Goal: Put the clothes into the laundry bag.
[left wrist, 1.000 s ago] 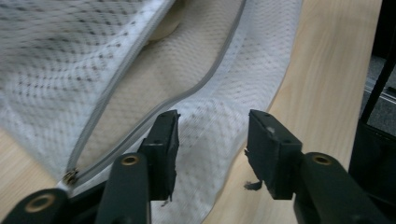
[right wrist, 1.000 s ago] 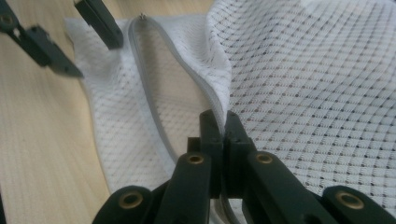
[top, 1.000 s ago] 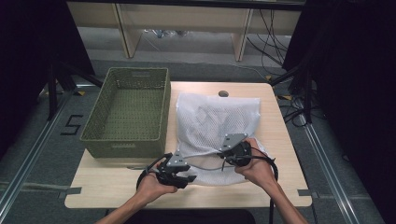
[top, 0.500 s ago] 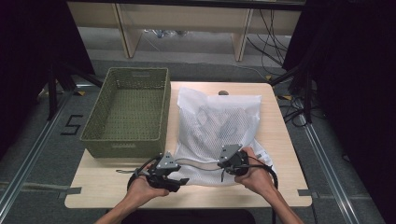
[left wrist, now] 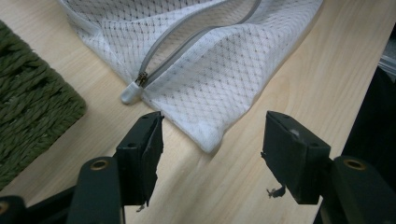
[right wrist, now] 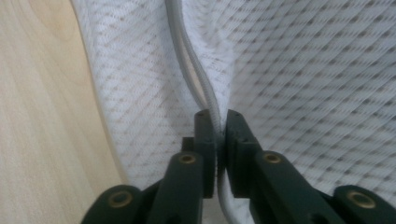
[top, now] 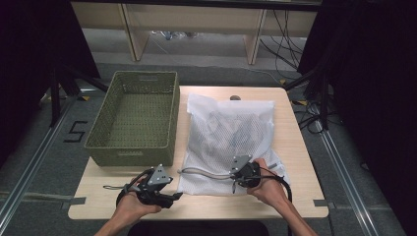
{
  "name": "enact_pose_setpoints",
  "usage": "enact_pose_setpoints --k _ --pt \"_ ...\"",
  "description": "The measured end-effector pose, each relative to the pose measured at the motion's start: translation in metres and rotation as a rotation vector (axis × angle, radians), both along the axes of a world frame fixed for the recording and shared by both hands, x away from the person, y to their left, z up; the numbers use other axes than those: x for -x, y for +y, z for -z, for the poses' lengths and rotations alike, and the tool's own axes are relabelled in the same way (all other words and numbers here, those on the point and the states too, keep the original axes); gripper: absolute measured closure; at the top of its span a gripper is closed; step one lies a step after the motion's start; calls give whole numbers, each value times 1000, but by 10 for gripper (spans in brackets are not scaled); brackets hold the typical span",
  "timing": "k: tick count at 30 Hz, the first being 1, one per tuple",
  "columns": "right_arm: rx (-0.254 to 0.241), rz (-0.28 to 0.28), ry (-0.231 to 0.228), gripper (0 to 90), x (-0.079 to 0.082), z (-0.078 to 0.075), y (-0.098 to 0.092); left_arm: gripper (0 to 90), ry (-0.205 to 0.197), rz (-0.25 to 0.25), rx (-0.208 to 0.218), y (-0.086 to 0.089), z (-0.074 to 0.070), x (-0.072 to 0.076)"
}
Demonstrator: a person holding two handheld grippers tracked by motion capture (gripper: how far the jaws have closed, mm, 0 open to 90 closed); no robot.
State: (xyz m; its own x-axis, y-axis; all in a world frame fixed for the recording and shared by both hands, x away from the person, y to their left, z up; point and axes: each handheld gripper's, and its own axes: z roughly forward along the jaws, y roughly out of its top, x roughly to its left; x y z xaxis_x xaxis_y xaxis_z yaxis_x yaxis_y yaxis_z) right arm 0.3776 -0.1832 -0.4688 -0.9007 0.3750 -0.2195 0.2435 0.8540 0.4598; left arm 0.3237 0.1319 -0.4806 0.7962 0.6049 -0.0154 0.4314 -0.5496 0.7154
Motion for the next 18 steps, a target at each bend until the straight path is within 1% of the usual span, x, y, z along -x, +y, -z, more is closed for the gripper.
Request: enact_pose_setpoints --k 1,2,3,4,5,6,7,8,9,10,11,12,13,14,15,16,17,18 --pt "-10 5 -3 800 1 -1 -1 370 -5 3 -2 0 0 0" --pt "-23 -12 -18 772 0 -3 -2 365 -4 5 4 0 0 1" --pt "-43 18 -9 742 2 -6 -3 364 -6 6 6 0 0 0" --pt "-72 29 -15 706 2 -10 -6 359 -11 10 3 1 -1 0" --pt "-84 44 -22 679 3 -14 -8 353 -9 -1 8 1 -1 0" --pt "-98 24 -43 645 1 -18 -10 351 -9 -4 -2 1 -2 0" --pt "-136 50 -45 612 3 -22 -13 349 -9 -10 4 1 -2 0" --pt "-185 72 -69 587 4 -25 -15 338 -13 -8 8 2 -2 0" --pt "-212 86 -71 564 4 -28 -18 333 -10 -16 6 3 -3 0" --pt "-251 108 -68 539 6 -32 -21 332 -11 -17 6 4 -3 0" --pt "-283 121 -76 514 6 -36 -25 324 -15 -19 15 5 -3 -1" --pt "-305 131 -80 487 6 -40 -29 311 -19 -32 24 7 -4 0" --pt "-332 143 -94 474 6 -42 -34 305 -22 -39 29 9 -5 0" --pt "-360 175 -87 467 6 -45 -40 299 -22 -47 43 11 -6 1" --pt "-381 187 -89 456 6 -46 -45 293 -30 -45 38 14 -6 0" --pt "-394 196 -87 446 5 -46 -49 291 -28 -57 48 17 -7 1" --pt "-415 233 -94 444 5 -47 -56 287 -28 -68 64 19 -7 2" --pt "-429 247 -84 439 4 -47 -61 271 -31 -80 50 22 -8 2"
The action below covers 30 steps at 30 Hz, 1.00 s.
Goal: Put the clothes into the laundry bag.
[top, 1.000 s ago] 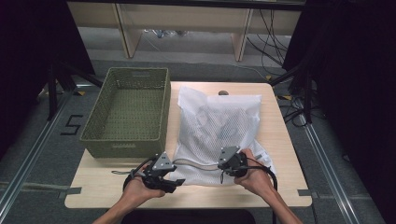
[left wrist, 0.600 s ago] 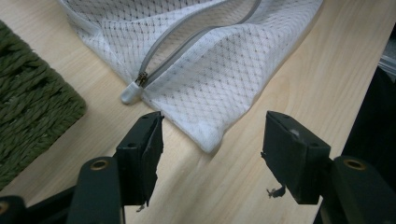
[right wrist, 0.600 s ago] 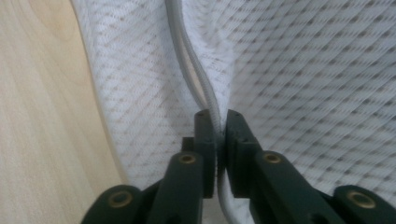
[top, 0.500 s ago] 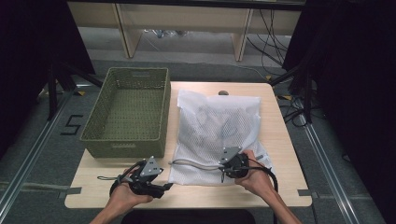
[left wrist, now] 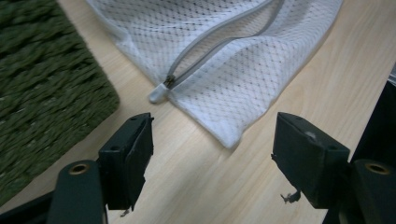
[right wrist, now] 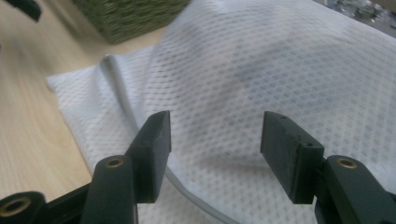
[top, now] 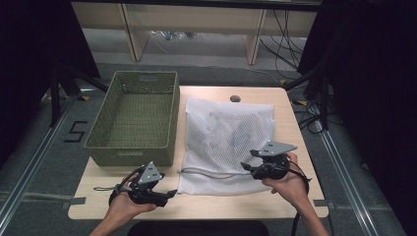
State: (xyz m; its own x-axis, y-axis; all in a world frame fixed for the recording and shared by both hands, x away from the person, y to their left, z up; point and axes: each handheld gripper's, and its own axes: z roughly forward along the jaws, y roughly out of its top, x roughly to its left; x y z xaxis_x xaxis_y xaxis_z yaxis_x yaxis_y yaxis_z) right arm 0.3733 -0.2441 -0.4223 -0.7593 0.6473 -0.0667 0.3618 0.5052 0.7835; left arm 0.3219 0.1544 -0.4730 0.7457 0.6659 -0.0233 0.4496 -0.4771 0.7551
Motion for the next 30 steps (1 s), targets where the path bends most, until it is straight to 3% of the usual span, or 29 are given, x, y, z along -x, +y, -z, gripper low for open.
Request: enact_pose_setpoints --k 5,10,16,20,29,30 --pt "-46 69 28 414 -1 3 -18 230 0 -28 33 12 -1 1" --pt "-51 121 -1 412 2 4 -31 184 0 -61 31 22 -1 3" --pt "-64 165 15 410 9 12 -45 175 -7 -49 30 34 -1 7" --pt "-65 200 25 404 15 19 -50 175 -8 -70 25 37 0 10" --pt "-81 189 52 393 33 29 -55 176 -17 -82 28 37 4 22" --pt "-69 205 32 390 37 30 -56 175 -16 -75 27 37 3 23"
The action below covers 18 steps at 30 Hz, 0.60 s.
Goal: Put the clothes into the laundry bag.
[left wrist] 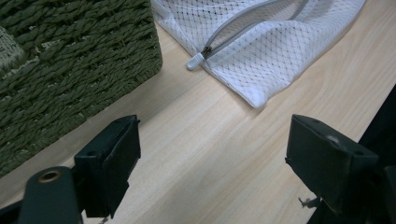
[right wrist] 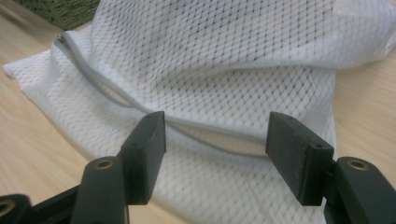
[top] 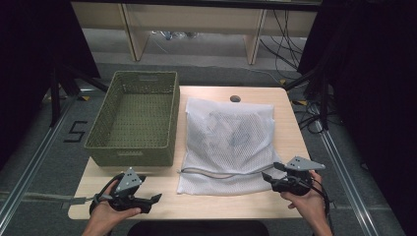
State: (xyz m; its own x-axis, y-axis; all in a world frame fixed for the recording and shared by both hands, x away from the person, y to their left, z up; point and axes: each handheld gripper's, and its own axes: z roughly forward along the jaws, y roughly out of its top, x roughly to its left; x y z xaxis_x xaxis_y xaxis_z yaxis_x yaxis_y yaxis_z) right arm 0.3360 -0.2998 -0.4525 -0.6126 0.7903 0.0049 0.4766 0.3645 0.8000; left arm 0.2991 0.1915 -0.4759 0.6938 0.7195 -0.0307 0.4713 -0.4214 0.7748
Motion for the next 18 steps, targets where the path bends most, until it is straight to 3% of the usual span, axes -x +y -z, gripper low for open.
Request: enact_pose_setpoints --k 3,4,5,6,9,12,14,15,16,18 --pt "-12 1 0 385 9 3 1 176 -4 -1 14 0 -1 5" --pt "-14 -4 -6 383 12 4 1 176 -3 0 -4 1 -2 6" --pt "-21 -1 12 381 16 4 0 176 -5 -4 2 1 -2 7" --pt "-16 -8 1 379 17 4 -1 176 -3 0 10 1 -2 8" --pt "-25 -8 21 374 26 7 -1 175 -11 6 -6 1 -2 9" --pt "-23 -22 45 369 30 11 0 175 -7 1 4 -1 -2 8" --pt "0 -42 32 365 28 13 0 175 -7 -2 -14 -1 -3 8" --pt "-5 -38 52 365 29 14 2 176 -5 -2 -1 -1 -2 8" --pt "-5 -41 44 365 28 15 3 176 -6 -2 1 -1 -2 8" --pt "7 -37 68 363 29 16 4 175 -7 12 -14 1 -3 7"
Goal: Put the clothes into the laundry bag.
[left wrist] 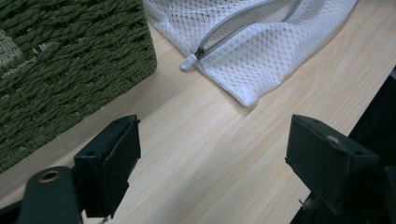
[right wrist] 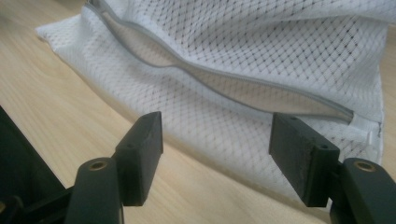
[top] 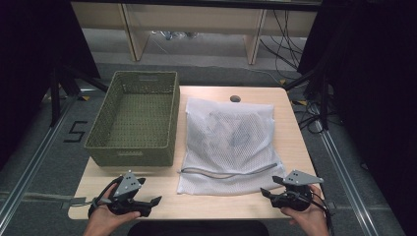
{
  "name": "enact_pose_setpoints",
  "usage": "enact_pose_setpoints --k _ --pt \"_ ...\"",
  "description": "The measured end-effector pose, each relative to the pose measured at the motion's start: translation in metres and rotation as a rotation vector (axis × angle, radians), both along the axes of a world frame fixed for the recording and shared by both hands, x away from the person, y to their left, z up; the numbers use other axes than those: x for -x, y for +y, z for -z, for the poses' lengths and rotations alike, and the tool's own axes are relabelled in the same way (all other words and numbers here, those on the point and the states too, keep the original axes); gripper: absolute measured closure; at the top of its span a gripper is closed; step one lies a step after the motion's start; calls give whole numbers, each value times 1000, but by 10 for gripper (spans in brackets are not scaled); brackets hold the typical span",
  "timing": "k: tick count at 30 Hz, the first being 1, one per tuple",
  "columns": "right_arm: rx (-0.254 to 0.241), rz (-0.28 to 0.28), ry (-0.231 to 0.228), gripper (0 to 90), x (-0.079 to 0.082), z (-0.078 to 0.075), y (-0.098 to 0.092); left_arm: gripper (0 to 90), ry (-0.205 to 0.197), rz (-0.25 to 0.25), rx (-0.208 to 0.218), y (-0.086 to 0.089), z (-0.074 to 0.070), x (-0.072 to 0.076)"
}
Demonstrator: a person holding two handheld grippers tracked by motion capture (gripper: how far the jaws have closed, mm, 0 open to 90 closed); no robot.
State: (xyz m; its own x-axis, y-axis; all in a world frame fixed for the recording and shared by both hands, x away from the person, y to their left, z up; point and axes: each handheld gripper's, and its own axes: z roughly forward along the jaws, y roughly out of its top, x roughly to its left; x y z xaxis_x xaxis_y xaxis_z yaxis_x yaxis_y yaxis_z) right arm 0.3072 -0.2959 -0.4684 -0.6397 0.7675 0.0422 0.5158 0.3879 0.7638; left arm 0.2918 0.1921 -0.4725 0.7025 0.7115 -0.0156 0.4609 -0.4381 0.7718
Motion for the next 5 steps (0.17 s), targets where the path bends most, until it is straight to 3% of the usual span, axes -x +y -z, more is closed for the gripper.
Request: enact_pose_setpoints --k 1,5 --pt "8 -11 -9 363 -1 1 0 175 -11 -22 51 -3 2 0" --pt "22 -22 -17 361 -2 2 0 176 -8 -28 37 -2 2 0"
